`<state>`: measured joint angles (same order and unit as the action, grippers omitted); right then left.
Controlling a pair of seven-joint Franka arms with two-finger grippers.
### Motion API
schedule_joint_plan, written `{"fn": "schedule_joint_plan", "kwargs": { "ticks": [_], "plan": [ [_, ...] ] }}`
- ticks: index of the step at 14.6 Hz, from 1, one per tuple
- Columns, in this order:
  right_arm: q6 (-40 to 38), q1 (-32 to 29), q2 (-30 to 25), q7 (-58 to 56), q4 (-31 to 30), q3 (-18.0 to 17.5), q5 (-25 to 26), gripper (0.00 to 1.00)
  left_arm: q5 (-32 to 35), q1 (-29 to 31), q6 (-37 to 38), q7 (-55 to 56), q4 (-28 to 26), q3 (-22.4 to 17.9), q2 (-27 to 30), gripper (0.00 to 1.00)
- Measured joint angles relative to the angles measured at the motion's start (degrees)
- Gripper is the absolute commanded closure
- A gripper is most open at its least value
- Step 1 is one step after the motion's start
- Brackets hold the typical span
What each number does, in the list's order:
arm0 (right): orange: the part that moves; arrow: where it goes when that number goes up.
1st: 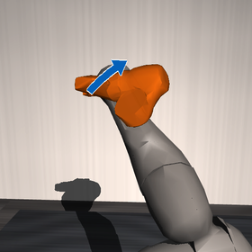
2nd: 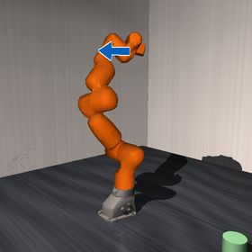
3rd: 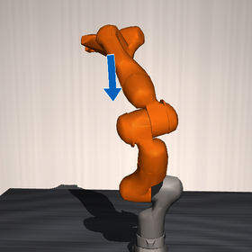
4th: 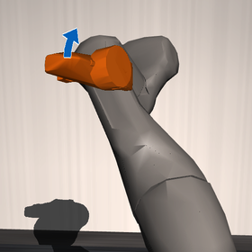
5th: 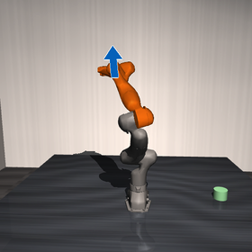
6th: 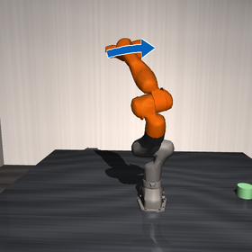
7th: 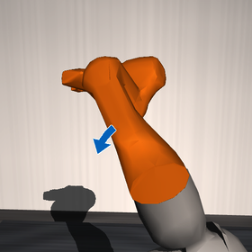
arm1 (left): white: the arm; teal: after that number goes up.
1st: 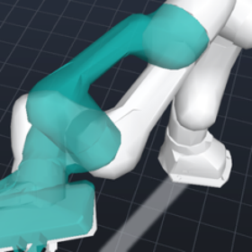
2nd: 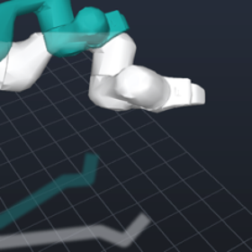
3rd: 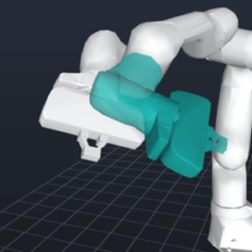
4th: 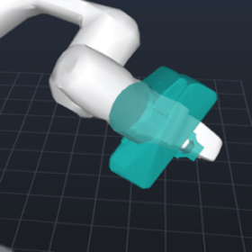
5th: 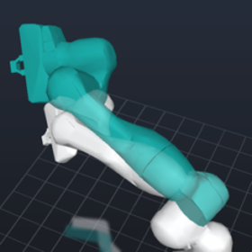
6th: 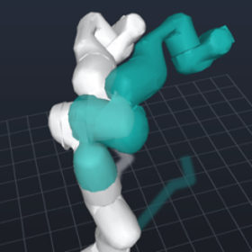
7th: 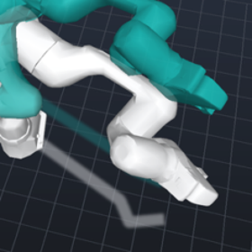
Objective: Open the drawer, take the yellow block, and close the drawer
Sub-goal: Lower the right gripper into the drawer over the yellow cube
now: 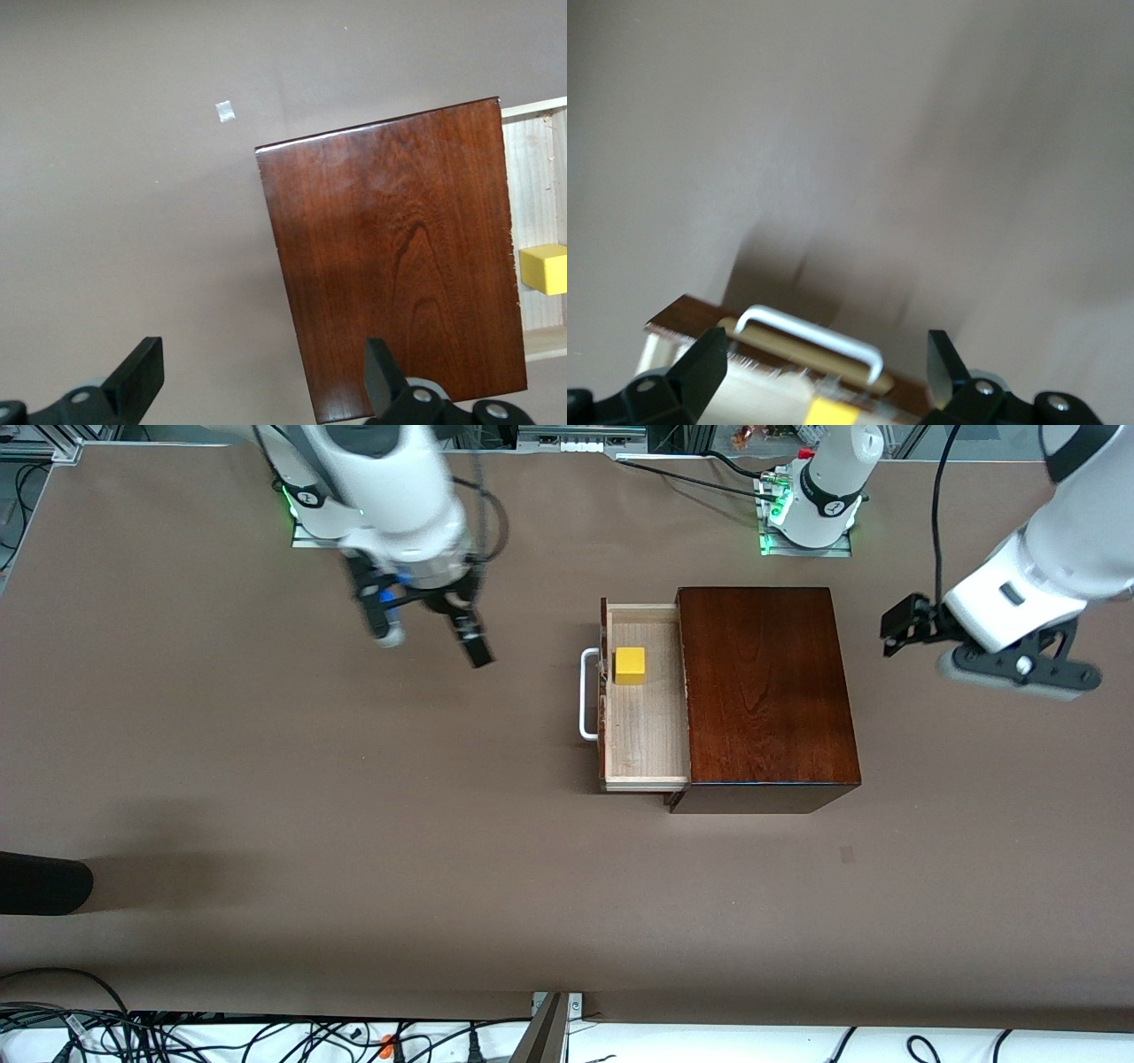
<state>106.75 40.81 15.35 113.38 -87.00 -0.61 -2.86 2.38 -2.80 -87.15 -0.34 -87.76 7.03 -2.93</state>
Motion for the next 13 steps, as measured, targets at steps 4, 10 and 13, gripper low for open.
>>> {"fn": "schedule_joint_plan", "kwargs": {
  "ticks": [4, 10, 13],
  "plan": [
    [2.6, 6.9, 9.8, 17.4, 8.5, 0.1, 0.3, 0.0, 0.0, -0.5, -1.8, 0.0, -5.0, -1.7, 3.8, 0.0],
    [9.9, 11.8, 20.6, 31.0, 16.3, 0.3, 1.0, 0.0, 0.0, -0.3, -1.8, 0.0, -5.3, -1.9, 3.7, 0.0],
    [10.9, 13.0, 23.4, 31.6, 16.7, 0.5, 1.4, 0.0, 0.0, 0.5, -1.8, 0.0, -5.3, -2.1, 3.7, 0.0]
  ]
}}
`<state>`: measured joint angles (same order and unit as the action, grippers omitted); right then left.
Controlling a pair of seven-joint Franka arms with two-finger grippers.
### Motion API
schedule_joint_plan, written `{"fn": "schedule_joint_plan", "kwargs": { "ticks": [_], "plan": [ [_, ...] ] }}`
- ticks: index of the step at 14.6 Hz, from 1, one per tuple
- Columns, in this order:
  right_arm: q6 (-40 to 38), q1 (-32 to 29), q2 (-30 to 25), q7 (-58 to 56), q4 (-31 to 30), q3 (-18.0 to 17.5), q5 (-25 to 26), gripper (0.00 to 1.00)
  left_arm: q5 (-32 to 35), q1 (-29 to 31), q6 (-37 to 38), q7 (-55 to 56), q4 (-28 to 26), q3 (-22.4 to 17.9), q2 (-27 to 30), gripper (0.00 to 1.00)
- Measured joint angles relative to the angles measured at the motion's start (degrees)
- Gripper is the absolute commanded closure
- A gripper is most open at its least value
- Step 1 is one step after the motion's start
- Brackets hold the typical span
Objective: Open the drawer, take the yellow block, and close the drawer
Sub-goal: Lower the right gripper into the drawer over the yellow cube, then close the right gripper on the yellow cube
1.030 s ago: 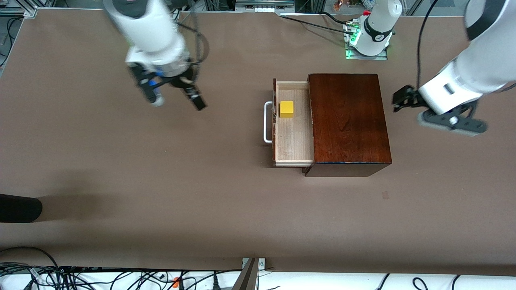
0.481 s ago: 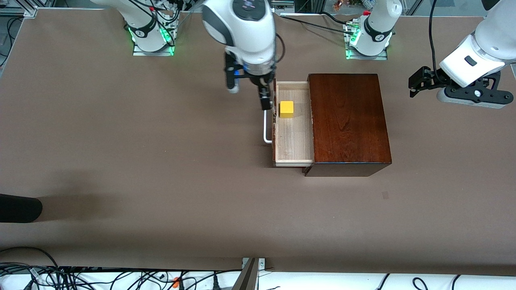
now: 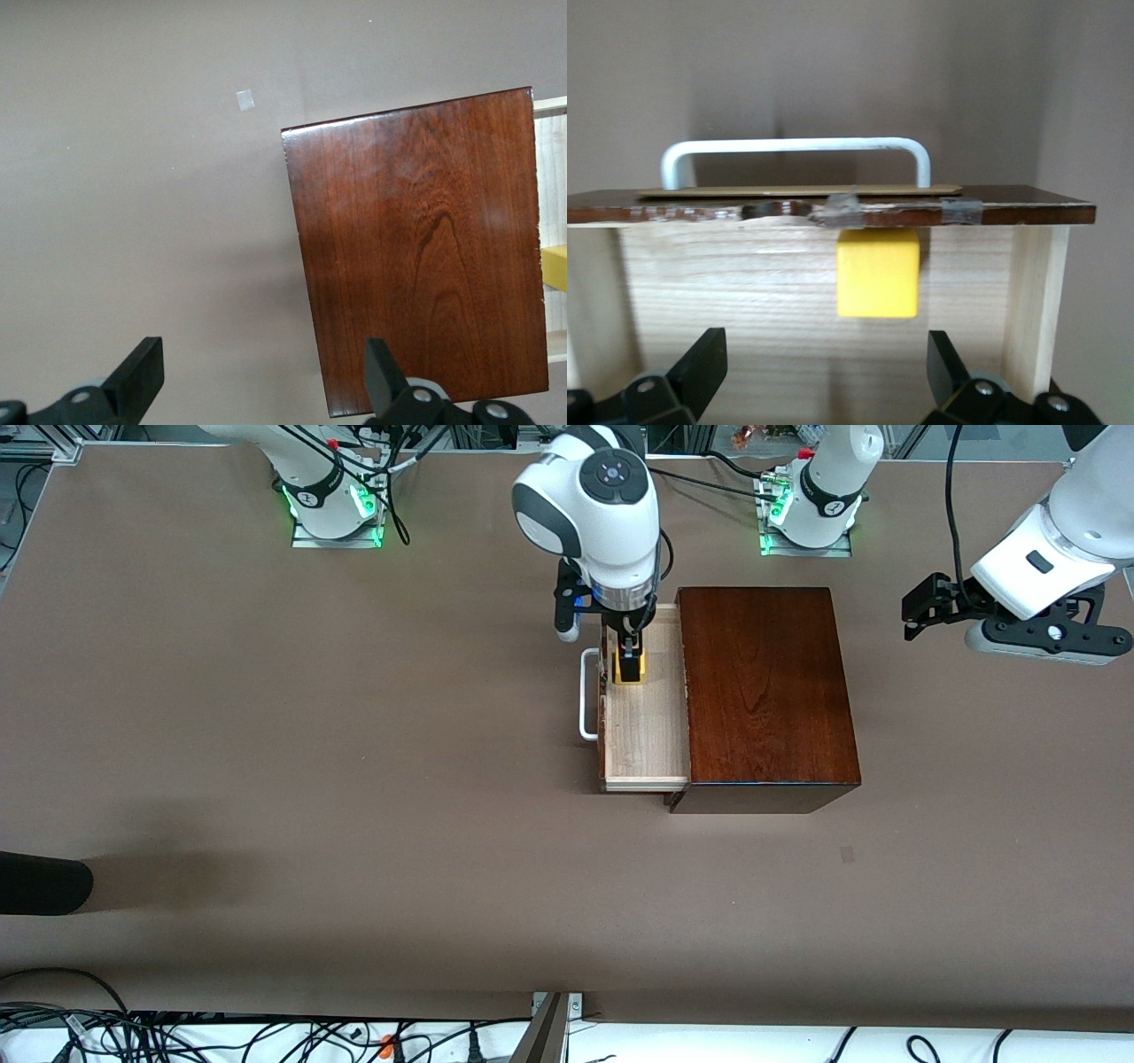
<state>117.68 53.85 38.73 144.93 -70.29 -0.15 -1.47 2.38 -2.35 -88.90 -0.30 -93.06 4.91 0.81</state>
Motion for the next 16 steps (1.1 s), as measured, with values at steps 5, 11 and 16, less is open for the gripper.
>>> {"fn": "schedule_joint_plan", "kwargs": {
  "ticks": [5, 11, 16],
  "plan": [
    [0.0, 1.6, 3.1, 0.0, -0.2, 0.0, 0.9, 0.0, 0.0, 1.0, 0.1, 0.0, 0.0, -0.2, 0.0, 0.0],
    [0.0, 2.4, 4.3, 0.0, -0.7, 0.2, 1.9, 0.0, 0.0, 1.0, 0.3, 0.0, 0.0, -0.2, 0.0, 0.0],
    [1.1, 2.4, 4.6, 0.0, -1.0, 0.3, 2.3, 0.4, 0.0, 1.0, 0.4, 0.0, 0.0, -0.2, 0.0, 0.0]
  ]
}}
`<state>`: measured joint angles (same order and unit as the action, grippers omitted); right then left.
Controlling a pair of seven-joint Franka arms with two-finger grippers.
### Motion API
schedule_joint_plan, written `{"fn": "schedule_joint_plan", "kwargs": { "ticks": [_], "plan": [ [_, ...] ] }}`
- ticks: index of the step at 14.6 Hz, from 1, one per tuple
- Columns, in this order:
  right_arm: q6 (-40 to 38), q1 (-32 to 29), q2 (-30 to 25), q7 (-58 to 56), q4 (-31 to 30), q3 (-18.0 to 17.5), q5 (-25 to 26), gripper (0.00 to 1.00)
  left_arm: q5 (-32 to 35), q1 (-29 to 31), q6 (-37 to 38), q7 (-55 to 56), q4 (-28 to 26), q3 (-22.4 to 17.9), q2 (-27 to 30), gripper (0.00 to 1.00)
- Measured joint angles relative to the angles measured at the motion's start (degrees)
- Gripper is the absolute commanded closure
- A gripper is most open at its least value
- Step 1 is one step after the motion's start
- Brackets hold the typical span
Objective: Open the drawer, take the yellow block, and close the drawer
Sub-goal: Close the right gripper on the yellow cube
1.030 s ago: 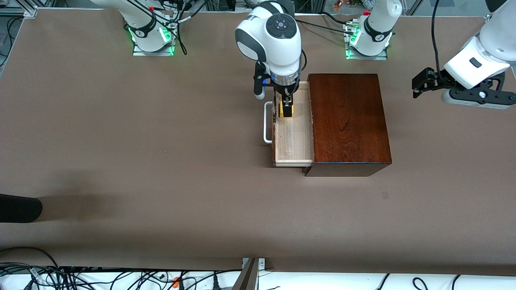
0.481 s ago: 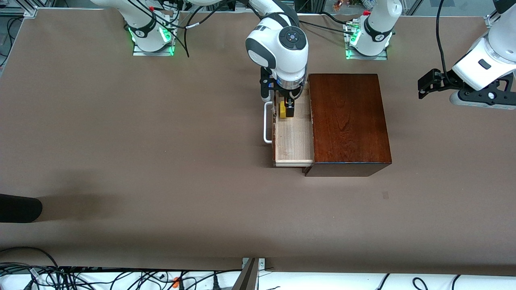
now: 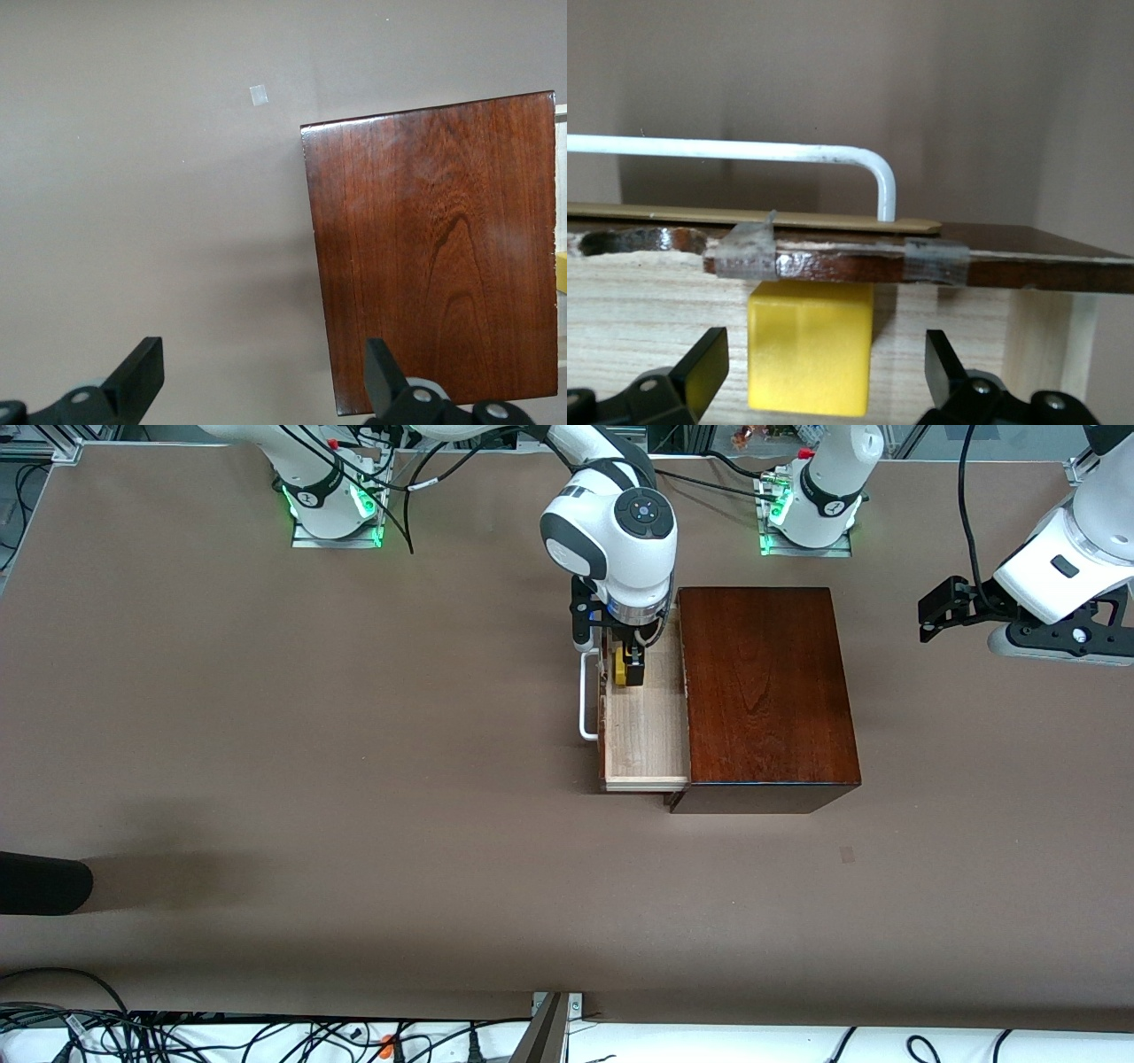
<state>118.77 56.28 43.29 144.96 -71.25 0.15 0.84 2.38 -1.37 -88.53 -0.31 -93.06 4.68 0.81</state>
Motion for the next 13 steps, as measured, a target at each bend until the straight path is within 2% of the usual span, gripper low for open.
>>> {"fn": "schedule_joint_plan", "kwargs": {
  "ticks": [1, 2, 3, 9, 11, 13],
  "plan": [
    [0.2, 0.0, 0.1, 0.0, -0.1, 0.0, 0.0, 0.74, 0.0, 0.0, 0.0, 0.0, 0.0, 0.0, 0.0, 0.0],
    [0.2, 0.0, 0.1, 0.0, -0.2, 0.1, 0.0, 0.94, 0.0, 0.0, 0.0, 0.0, 0.0, 0.0, 0.0, 0.0],
    [0.3, 0.0, 0.1, -0.1, -0.2, 0.1, 0.2, 0.98, 0.0, 0.0, 0.0, 0.0, 0.0, 0.0, 0.0, 0.0],
    [-0.1, -0.4, -0.9, -0.6, 0.3, 1.0, 0.4, 0.99, 0.0, 0.0, 0.0, 0.0, 0.0, 0.1, 0.0, 0.0],
    [-2.8, -1.2, -2.7, -0.9, 1.7, 1.0, -0.1, 0.99, 0.0, 0.0, 0.0, 0.0, 0.0, 0.2, 0.0, 0.0],
    [-9.1, -3.1, -5.7, -3.3, 4.2, 1.1, -3.0, 0.99, 0.0, 0.0, 0.0, 0.0, 0.0, 0.2, 0.0, 0.0]
  ]
}}
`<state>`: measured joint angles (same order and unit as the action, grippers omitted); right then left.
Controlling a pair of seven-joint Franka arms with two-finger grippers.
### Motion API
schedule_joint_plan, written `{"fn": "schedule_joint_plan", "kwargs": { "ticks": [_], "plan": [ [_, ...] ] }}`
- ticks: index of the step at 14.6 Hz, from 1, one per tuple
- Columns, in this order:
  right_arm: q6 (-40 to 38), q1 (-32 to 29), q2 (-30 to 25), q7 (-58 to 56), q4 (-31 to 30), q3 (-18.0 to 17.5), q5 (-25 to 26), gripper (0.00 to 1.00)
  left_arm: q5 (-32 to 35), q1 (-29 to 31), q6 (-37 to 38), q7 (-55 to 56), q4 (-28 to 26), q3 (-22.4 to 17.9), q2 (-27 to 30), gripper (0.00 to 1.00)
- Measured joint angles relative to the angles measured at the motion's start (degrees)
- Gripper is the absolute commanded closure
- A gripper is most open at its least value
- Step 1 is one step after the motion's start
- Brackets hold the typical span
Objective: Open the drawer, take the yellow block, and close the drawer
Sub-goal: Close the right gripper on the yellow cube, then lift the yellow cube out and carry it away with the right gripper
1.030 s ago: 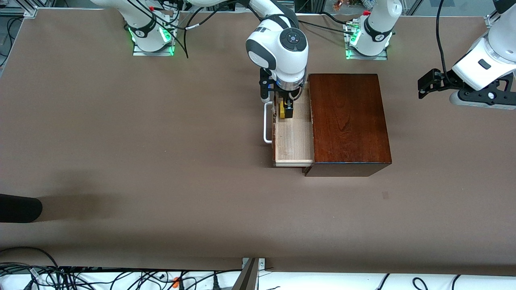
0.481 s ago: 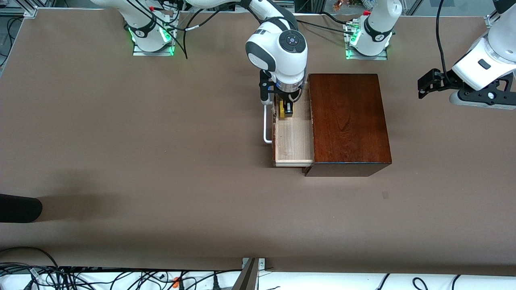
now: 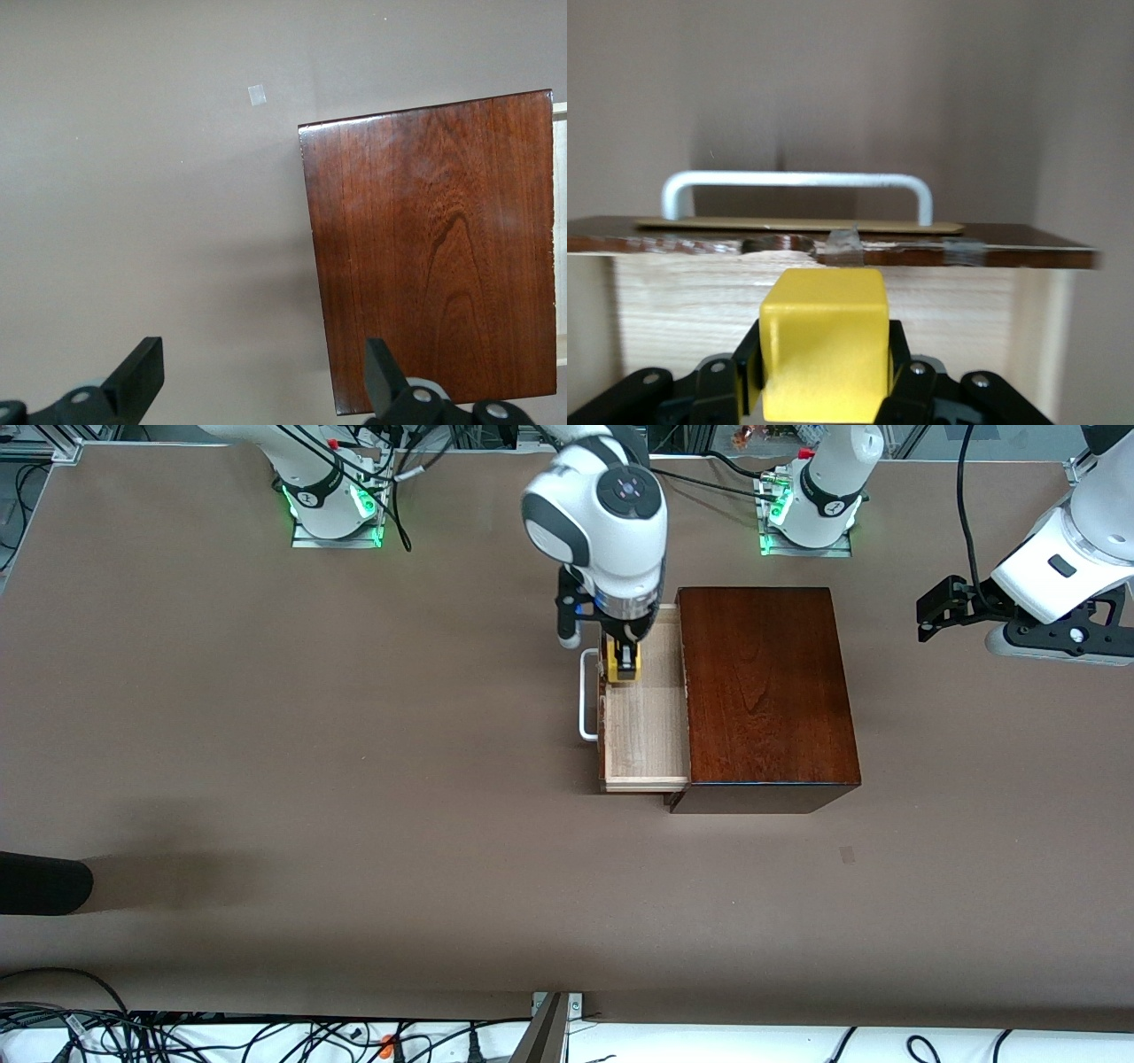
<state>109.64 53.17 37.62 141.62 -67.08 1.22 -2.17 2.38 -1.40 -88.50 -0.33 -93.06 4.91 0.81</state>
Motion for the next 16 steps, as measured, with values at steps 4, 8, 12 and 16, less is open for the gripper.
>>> {"fn": "schedule_joint_plan", "kwargs": {
  "ticks": [4, 8, 12, 16],
  "plan": [
    [-9.3, -6.6, -6.6, -14.8, 1.9, 0.3, -4.9, 0.99, 0.0, 0.0, 0.0, 0.0, 0.0, 0.1, 0.0, 0.0],
    [-15.0, -16.0, -10.4, -39.4, -1.5, 0.7, -6.1, 0.99, 0.0, 0.0, 0.0, 0.0, 0.0, 0.1, 0.0, 0.0],
    [-15.6, -22.5, -14.3, -69.1, -8.6, 6.1, -6.2, 0.99, 0.0, 0.0, 0.0, 0.0, 0.0, 0.3, 0.0, 0.0],
    [-15.4, -23.2, -16.0, -100.6, -14.1, 18.9, -6.2, 0.99, 0.0, -0.5, 0.0, -1.6, 0.0, 0.7, 0.0, 0.0]
  ]
}}
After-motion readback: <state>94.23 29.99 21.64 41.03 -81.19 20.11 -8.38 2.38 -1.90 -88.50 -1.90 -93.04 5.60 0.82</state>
